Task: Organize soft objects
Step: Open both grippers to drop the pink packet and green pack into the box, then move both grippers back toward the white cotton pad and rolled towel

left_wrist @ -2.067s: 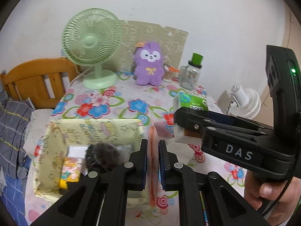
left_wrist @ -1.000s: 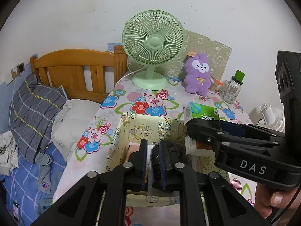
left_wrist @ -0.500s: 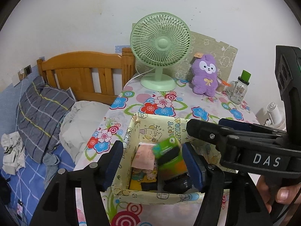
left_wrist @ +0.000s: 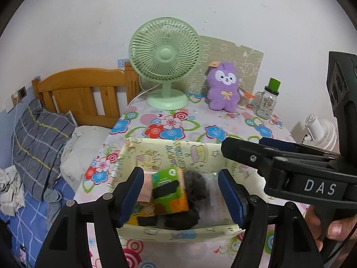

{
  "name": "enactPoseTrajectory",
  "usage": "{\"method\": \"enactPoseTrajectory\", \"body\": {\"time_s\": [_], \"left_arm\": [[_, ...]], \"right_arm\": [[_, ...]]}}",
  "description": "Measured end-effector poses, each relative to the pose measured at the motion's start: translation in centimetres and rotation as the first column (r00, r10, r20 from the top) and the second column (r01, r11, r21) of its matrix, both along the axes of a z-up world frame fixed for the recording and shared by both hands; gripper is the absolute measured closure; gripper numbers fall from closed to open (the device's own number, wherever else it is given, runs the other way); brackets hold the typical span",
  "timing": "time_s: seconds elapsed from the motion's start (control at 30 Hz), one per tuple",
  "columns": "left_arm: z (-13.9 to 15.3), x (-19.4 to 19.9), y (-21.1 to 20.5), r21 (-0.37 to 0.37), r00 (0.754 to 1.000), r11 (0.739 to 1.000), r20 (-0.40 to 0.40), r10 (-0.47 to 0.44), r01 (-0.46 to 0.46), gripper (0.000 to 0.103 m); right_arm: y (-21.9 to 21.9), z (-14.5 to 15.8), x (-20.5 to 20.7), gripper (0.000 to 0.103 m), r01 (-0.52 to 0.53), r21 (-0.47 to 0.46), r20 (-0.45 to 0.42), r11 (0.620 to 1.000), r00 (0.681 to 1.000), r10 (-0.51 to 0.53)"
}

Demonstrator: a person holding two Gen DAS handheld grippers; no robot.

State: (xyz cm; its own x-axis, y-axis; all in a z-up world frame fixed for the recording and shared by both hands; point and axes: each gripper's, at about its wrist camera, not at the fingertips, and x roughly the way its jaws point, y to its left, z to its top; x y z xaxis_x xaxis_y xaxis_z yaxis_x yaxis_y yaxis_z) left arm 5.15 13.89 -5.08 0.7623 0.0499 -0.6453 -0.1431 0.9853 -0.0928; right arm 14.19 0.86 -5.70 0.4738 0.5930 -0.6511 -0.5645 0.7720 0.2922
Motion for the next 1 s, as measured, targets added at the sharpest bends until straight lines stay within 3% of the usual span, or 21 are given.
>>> {"method": "enactPoseTrajectory", "body": {"time_s": [1.0], "left_arm": [[2.1,1.0,-8.5,0.056,0.992,0.991,0.031,-0.125,0.123,0.026]], "right_arm": [[-9.2,1.8,-0.7,0.018,0.121,0.033,0.057,0.992,0.991,-0.123]]}}
